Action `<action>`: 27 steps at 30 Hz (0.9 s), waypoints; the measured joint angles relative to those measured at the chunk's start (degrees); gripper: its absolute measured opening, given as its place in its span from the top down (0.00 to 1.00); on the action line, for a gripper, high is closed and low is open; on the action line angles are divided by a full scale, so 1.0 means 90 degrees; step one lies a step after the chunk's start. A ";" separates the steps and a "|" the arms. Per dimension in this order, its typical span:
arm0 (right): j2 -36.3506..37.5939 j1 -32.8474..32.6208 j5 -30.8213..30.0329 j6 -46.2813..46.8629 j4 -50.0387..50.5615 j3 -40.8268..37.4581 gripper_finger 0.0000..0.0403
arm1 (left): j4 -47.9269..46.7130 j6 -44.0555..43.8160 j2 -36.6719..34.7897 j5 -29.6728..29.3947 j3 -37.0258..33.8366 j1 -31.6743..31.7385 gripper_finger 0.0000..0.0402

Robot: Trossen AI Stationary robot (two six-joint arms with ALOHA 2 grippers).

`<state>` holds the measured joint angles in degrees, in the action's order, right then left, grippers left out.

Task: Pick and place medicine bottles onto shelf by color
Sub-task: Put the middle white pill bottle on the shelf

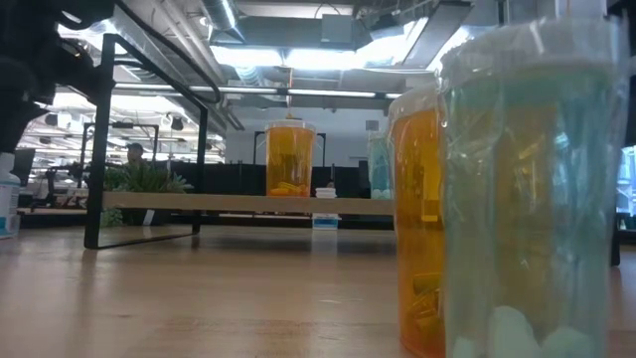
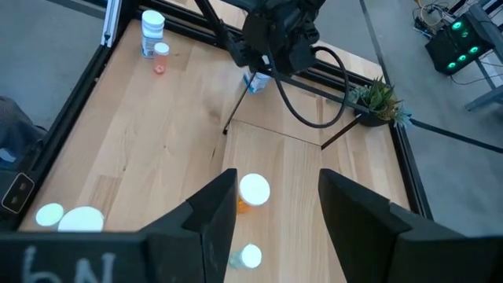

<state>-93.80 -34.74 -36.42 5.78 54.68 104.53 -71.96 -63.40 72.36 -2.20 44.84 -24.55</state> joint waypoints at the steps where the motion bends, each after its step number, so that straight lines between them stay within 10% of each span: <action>1: 0.0000 0.0002 0.0000 0.0000 0.0009 0.0000 0.55 | 0.0003 0.0036 0.0000 0.0010 0.0000 -0.0033 0.34; 27: -0.0002 0.0000 0.0002 0.0026 0.0007 0.0000 0.55 | 0.0122 0.0080 0.0002 -0.0025 -0.0262 -0.0378 0.34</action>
<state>-93.82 -34.74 -36.40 6.02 54.74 104.53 -70.86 -62.67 72.38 -2.42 42.48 -27.94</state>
